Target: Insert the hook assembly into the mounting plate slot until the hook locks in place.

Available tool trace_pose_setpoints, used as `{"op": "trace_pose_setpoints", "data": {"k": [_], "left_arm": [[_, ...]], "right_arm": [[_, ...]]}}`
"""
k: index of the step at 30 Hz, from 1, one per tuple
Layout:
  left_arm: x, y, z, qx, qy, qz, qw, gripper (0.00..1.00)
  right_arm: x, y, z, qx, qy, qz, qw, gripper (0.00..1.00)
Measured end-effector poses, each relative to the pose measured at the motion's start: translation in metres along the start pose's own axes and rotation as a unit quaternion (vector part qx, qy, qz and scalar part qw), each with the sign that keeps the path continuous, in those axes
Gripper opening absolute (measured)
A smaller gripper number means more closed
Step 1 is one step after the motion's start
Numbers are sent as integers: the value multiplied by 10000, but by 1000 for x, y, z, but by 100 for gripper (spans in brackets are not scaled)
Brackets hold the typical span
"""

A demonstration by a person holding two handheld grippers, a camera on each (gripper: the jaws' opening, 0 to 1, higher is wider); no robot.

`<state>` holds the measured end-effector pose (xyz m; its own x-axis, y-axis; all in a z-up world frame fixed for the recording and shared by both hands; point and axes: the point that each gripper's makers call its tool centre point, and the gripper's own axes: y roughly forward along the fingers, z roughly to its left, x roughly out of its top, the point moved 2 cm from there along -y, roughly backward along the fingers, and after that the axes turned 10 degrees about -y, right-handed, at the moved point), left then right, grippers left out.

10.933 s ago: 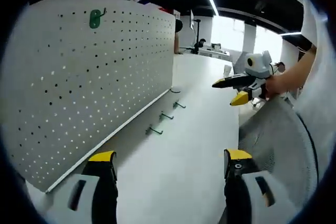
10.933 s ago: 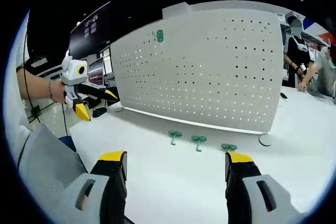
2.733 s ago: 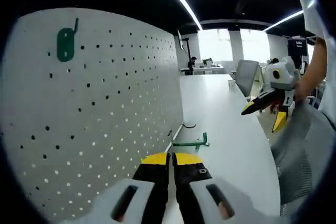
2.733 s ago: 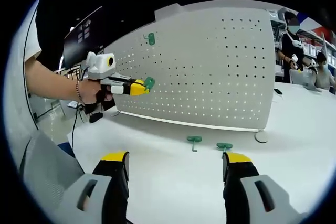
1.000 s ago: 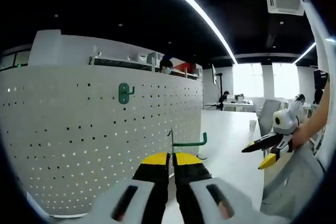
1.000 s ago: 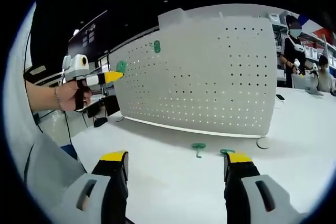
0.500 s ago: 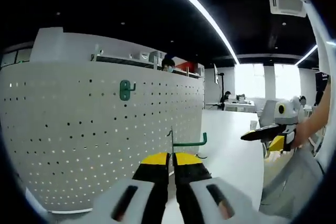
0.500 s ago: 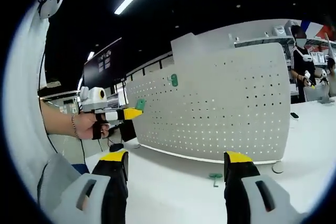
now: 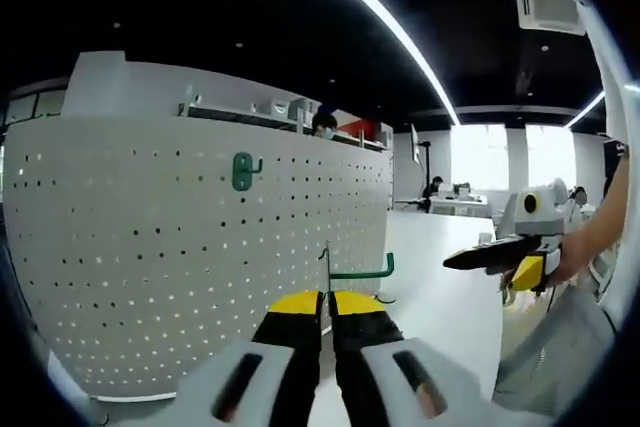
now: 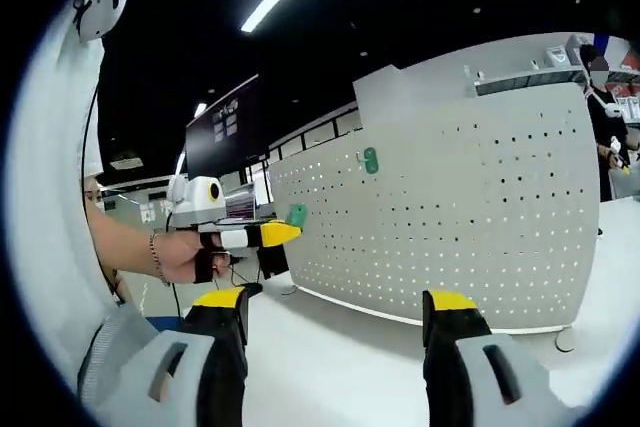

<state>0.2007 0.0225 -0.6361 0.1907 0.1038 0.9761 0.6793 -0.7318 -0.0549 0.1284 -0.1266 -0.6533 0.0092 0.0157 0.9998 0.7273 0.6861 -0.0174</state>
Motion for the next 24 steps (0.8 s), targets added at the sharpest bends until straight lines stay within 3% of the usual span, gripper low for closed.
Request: {"op": "trace_pose_setpoints", "data": {"k": [10, 24], "left_arm": [[-1, -2, -3, 14, -109, -44, 9999, 2], [2, -1, -7, -8, -147, -110, 9998, 2]], "right_arm": [[14, 40, 20, 391, 8, -230, 9990, 67], [29, 80, 34, 646, 96, -443, 9969, 66]]}}
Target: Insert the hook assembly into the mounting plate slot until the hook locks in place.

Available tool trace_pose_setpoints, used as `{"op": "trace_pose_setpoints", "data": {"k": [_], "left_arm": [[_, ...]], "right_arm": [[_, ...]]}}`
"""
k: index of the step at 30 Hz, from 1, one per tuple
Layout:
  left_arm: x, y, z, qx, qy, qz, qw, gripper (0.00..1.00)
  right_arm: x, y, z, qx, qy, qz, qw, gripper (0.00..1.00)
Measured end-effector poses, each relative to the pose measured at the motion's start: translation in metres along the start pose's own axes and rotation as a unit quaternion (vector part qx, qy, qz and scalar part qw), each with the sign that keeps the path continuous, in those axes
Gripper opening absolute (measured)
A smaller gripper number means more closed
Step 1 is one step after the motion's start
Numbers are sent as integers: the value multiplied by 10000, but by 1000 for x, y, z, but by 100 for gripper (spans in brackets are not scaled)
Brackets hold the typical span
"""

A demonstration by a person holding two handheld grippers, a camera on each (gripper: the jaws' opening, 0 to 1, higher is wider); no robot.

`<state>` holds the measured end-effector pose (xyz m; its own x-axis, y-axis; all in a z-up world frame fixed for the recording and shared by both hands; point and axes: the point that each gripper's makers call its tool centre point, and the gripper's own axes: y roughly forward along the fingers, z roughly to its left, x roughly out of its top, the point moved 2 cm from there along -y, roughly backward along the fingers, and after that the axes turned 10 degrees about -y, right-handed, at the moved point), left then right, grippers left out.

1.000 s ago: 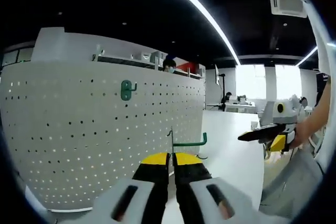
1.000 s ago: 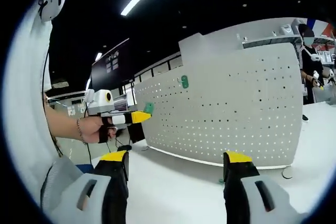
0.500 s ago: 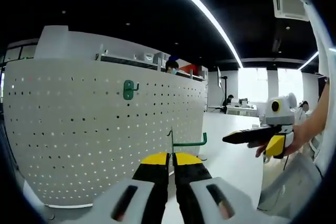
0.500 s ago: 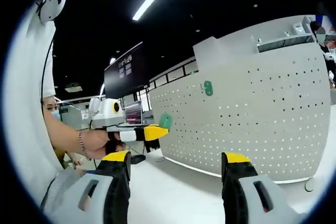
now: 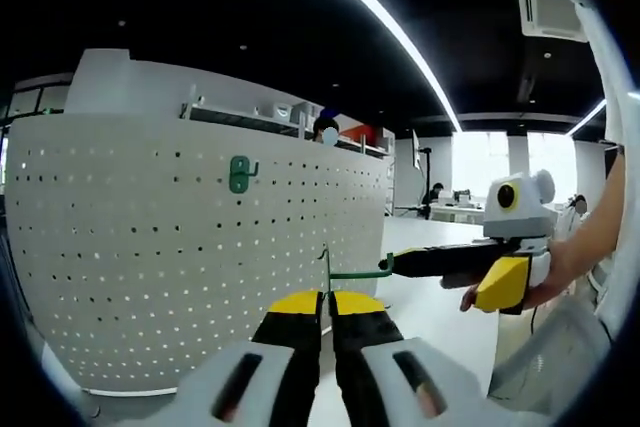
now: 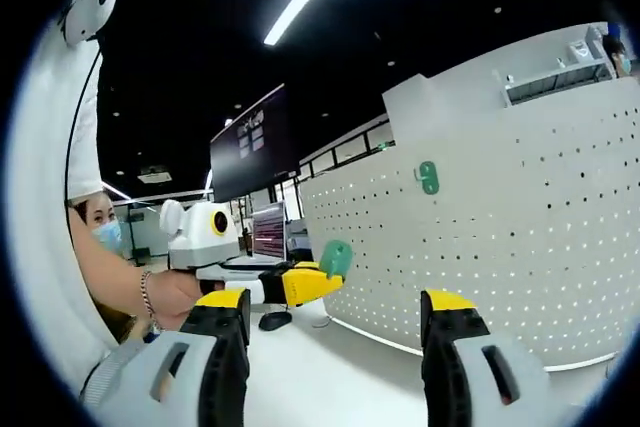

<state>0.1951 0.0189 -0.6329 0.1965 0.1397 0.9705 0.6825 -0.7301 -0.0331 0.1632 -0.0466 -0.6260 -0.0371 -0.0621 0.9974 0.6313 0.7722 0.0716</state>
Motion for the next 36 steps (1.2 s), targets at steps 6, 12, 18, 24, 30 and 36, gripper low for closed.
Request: {"op": "trace_pose_setpoints", "data": {"k": [6, 12, 18, 24, 30, 36], "left_arm": [[0, -1, 0, 12, -19, -17, 10000, 2], [1, -1, -1, 5, -24, -35, 10000, 2], [2, -1, -3, 2, -27, -43, 10000, 2], [2, 0, -3, 11, -63, -70, 10000, 2], [1, 0, -4, -4, -62, -48, 10000, 2], [0, -1, -3, 12, -67, -44, 10000, 2]], "right_arm": [[2, 13, 4, 63, 72, -59, 9999, 64], [5, 23, 5, 120, 198, -137, 9996, 58], [8, 28, 4, 146, 226, -160, 9995, 50], [7, 31, 3, 171, 275, -143, 9994, 39], [8, 35, 4, 198, 247, -106, 9994, 28], [7, 38, 4, 191, 272, -55, 9994, 15]]}}
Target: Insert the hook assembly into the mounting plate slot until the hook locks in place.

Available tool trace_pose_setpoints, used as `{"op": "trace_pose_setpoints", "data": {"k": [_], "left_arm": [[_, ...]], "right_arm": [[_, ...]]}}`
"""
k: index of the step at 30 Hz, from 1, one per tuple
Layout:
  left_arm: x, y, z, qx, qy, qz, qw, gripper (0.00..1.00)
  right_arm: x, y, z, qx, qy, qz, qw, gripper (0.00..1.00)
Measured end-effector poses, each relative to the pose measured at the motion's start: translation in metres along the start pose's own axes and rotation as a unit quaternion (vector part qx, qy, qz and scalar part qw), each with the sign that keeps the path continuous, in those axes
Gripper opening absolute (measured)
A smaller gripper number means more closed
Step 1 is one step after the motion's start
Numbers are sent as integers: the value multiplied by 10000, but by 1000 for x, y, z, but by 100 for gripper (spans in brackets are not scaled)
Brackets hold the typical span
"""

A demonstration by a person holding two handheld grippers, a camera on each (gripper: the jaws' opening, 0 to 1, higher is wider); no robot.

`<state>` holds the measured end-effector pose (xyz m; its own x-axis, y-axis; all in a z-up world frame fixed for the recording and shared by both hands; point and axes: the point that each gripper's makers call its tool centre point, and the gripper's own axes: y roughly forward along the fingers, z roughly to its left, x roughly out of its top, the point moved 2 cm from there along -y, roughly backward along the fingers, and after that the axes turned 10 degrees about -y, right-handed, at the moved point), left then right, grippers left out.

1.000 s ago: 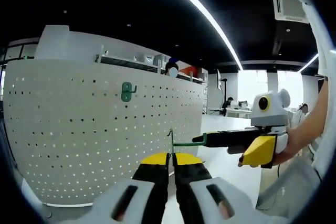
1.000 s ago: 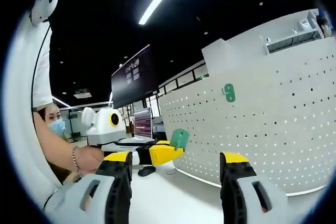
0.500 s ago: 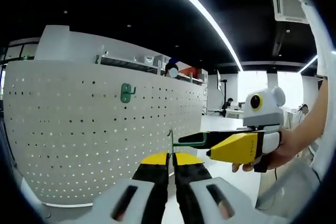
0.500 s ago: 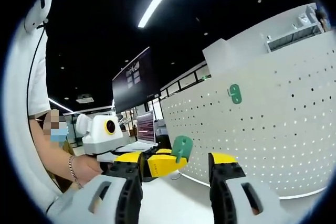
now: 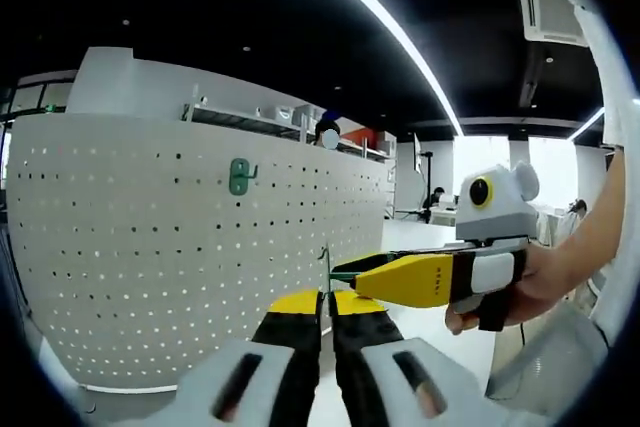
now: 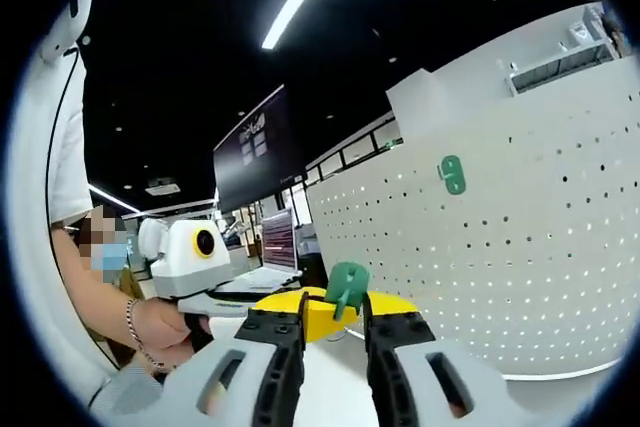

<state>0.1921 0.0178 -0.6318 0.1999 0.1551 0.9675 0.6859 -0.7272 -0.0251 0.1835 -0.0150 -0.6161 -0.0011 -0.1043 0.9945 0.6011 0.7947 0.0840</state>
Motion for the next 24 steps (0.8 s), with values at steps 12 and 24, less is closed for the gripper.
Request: {"op": "trace_pose_setpoints", "data": {"k": [12, 24], "left_arm": [[0, -1, -2, 21, -1, -14, 10000, 2], [2, 0, -2, 48, -8, -49, 10000, 2]], "right_arm": [[-2, 2, -2, -140, 150, 45, 9998, 4], [-1, 3, -5, -431, 470, 8, 9980, 1]]}}
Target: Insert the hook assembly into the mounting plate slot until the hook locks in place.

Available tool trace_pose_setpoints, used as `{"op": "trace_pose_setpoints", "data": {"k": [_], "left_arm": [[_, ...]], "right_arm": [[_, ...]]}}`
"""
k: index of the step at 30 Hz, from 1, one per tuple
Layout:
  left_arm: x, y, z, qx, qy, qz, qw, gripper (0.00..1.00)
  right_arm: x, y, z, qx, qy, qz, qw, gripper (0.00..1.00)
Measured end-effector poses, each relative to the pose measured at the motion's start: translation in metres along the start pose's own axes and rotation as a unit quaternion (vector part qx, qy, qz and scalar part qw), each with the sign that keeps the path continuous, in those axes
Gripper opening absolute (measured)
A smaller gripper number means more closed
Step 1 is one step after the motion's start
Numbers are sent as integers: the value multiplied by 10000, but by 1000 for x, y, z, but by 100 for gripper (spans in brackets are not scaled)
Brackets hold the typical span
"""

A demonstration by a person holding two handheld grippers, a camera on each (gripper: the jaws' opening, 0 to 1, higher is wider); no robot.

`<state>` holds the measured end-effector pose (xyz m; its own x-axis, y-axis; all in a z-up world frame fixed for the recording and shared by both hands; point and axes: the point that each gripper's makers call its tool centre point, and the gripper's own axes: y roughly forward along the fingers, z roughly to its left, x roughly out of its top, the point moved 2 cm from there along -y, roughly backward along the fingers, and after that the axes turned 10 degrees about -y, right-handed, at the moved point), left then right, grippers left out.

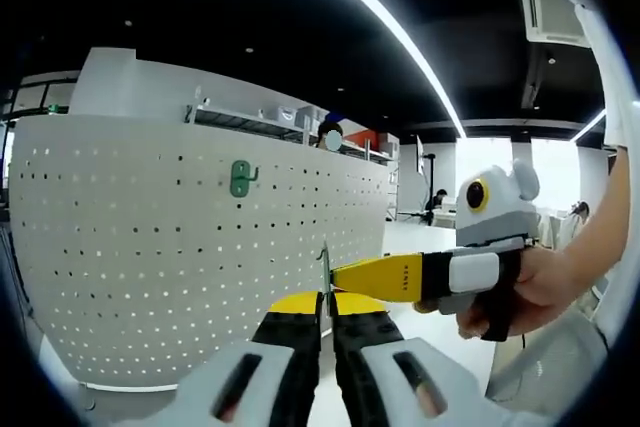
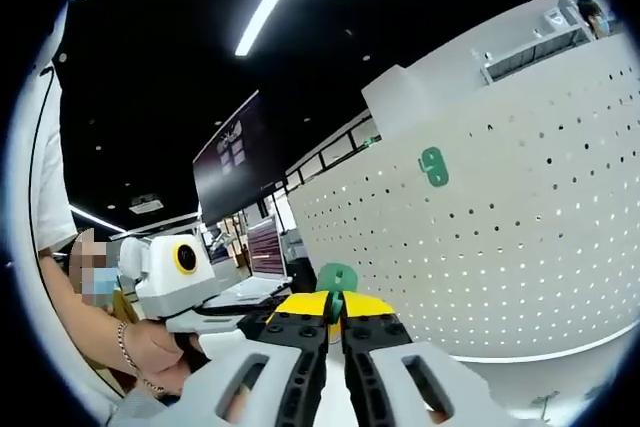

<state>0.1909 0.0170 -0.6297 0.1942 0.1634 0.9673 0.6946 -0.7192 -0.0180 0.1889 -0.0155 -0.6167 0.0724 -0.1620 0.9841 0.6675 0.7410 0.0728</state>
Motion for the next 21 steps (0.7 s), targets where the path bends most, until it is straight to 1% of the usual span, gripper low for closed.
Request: {"op": "trace_pose_setpoints", "data": {"k": [5, 16, 21], "left_arm": [[0, 0, -2, -19, 23, 13, 10000, 3], [0, 0, -2, -23, -8, 29, 10000, 3], [-1, 0, -3, -41, -113, 46, 9999, 6]], "right_arm": [[0, -1, -1, 4, 49, 16, 10000, 1], [0, -2, 0, -11, -44, 50, 10000, 0], [0, -2, 0, 1, -53, 65, 10000, 0]]}}
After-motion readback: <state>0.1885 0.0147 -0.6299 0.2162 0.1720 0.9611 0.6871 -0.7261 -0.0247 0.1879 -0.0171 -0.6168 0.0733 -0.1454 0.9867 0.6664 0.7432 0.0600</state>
